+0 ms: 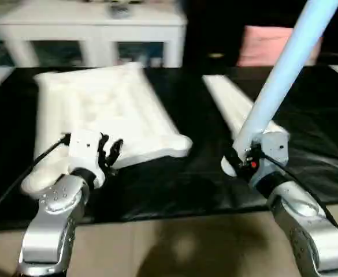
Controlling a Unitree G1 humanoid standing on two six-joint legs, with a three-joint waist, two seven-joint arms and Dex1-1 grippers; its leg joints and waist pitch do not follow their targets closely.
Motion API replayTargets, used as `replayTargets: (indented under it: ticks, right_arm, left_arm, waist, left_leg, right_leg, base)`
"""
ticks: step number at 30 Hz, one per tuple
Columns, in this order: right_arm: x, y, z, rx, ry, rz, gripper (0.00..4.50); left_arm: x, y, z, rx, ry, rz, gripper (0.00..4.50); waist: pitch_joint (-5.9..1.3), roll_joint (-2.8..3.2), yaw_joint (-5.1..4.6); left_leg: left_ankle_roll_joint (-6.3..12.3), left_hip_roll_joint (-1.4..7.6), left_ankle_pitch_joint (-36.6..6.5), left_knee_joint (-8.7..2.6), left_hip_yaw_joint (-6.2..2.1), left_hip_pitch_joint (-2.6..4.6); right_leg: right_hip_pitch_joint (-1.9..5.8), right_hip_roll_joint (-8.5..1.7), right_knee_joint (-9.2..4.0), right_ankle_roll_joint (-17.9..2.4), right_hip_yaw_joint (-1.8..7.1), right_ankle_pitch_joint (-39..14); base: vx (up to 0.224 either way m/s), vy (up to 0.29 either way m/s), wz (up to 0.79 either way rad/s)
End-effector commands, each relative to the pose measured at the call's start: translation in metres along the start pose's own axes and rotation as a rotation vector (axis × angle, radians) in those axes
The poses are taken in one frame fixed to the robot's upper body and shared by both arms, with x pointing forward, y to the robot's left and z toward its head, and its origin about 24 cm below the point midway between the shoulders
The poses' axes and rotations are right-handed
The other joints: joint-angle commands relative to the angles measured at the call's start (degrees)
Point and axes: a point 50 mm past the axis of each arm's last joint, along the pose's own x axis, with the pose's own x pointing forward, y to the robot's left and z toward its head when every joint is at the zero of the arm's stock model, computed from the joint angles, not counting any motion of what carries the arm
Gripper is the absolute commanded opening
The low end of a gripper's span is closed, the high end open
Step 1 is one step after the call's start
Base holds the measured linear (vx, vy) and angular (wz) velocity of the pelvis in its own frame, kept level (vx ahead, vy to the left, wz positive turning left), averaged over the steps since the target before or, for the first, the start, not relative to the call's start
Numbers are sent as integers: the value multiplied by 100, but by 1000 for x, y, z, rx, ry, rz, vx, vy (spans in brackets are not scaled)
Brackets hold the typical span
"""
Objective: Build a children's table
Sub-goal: Insert table leg to table base
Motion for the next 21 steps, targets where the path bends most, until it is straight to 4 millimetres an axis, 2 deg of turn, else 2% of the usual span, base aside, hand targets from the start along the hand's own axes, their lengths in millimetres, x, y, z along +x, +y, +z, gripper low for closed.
replayTargets:
  ticks: [1,2,3,4,5,6,7,8,9,10,11,12,13,14,15,16,17,18,19,20,21]
  right_arm:
    - [1,3,5,8,-24,19,193]
    - [1,4,5,26,-30,29,193]
    - [0,5,5,42,-36,38,193]
    - [0,5,5,42,-36,38,193]
    - [0,6,5,5,-29,48,193]
    - [0,8,5,-19,-20,73,193]
    - [0,10,6,-50,-15,92,193]
    - [0,12,5,-63,-10,108,193]
    - [0,13,5,-64,-9,117,193]
    - [0,14,5,-59,-8,127,193]
    - [0,15,4,-49,-3,137,193]
    - [0,15,3,1,3,146,193]
    - [0,15,3,1,3,146,193]
    - [1,13,3,17,8,142,193]
    - [1,13,3,17,8,142,193]
    - [1,13,3,13,7,143,193]
    - [2,11,4,-1,2,133,193]
    - [2,10,4,-7,3,128,193]
    - [2,9,4,-11,3,124,193]
    - [2,7,4,-24,-1,104,193]
    - [2,6,4,-26,-2,101,193]
  left_arm:
    - [-1,3,4,13,-17,6,186]
    - [-1,3,5,12,-17,7,186]
    - [-1,3,4,12,-17,7,186]
    - [-1,3,4,12,-17,7,186]
    - [-2,3,4,12,-18,8,186]
    - [-2,4,5,11,-18,9,186]
    - [-2,4,5,10,-18,10,186]
    - [-2,4,5,10,-18,10,186]
    - [-2,4,5,10,-17,10,186]
    - [-2,4,5,10,-17,10,186]
    - [-2,3,4,10,-17,10,186]
    - [-2,4,4,9,-16,12,186]
    - [-2,4,4,9,-16,12,186]
    - [-2,4,4,9,-14,14,186]
    - [-2,4,4,9,-14,14,186]
    - [-2,4,4,9,-13,15,186]
    - [-2,4,4,9,-11,16,186]
    - [-2,4,4,8,-11,17,186]
    - [-2,4,4,7,-10,17,186]
    - [-1,4,4,8,-9,16,186]
    - [-1,4,4,8,-8,16,186]
  waist:
    - [-361,-112,209]
    - [-334,-115,159]
    - [-334,12,159]
    - [-286,251,156]
    - [-234,313,110]
    - [-380,373,-70]
    - [-358,275,-105]
    - [-453,315,-279]
    - [-436,306,-313]
    - [-397,234,-389]
    - [-349,4,-304]
    - [-349,-15,-77]
    - [-241,-121,-56]
    - [-300,2,67]
    - [-300,2,67]
    - [-433,194,1]
    - [-549,314,-228]
    - [-602,274,-304]
    - [-503,234,-245]
    - [-403,101,-147]
    - [-366,90,-118]
  left_leg:
    - [396,112,138,179,-263,-728]
    - [384,50,573,103,-276,-818]
    - [458,88,1059,-173,-253,-713]
    - [503,280,1125,-470,-266,-516]
    - [531,426,691,-603,-352,-483]
    - [953,933,263,-734,-793,91]
    - [1780,823,210,-863,-1234,55]
    - [2925,603,746,-724,-1486,377]
    - [3307,625,1142,-665,-1587,506]
    - [3592,563,1623,-660,-1778,461]
    - [2867,-50,1504,-456,-1418,-282]
    - [1859,-301,782,194,-691,-739]
    - [1417,-199,625,227,-603,-900]
    - [435,-39,1214,-297,-541,-674]
    - [435,-39,1214,-297,-541,-674]
    - [630,342,1878,-380,-777,-346]
    - [1987,1113,4279,-245,-1469,379]
    - [2155,1155,5371,-201,-1609,486]
    - [1873,749,5943,-188,-1391,237]
    - [1219,170,4130,-258,-883,-283]
    - [932,75,2972,-316,-736,-346]
  right_leg:
    - [801,-1122,-831,-416,940,-1517]
    - [749,-816,-762,-560,683,-569]
    - [607,-554,-769,-663,427,-222]
    - [496,-455,-870,-530,171,-654]
    - [434,-313,-797,-381,81,-863]
    - [154,-138,-293,-217,30,-603]
    - [145,-114,-23,-268,-104,-440]
    - [-131,-21,68,-266,-36,-455]
    - [-303,-68,130,-247,68,-512]
    - [-395,-202,158,-130,337,-467]
    - [241,-507,-426,28,691,366]
    - [767,-854,-761,266,1131,1586]
    - [848,-866,-735,291,1107,1882]
    - [753,-391,-406,601,576,3133]
    - [753,-391,-406,601,576,3133]
    - [567,-203,-54,794,351,3691]
    - [-324,-591,262,797,623,1984]
    - [-430,-692,244,736,743,1610]
    - [-373,-622,-28,674,809,1488]
    - [-29,-528,-395,407,714,1595]
    - [39,-545,-454,221,645,1322]
  base:
    - [107,-51,-9]
    - [107,-51,-9]
    - [111,-27,-3]
    - [144,50,-8]
    - [144,50,-8]
    - [189,58,-2]
    - [170,13,32]
    - [170,13,32]
    - [128,-8,61]
    - [106,-50,73]
    - [106,-50,73]
    - [67,-31,57]
    - [65,-27,13]
    - [65,-27,13]
    - [112,-22,-8]
    - [81,15,1]
    - [81,15,1]
    - [-14,56,-1]
    - [-111,136,-7]
    - [-111,136,-7]
    - [-113,108,-4]
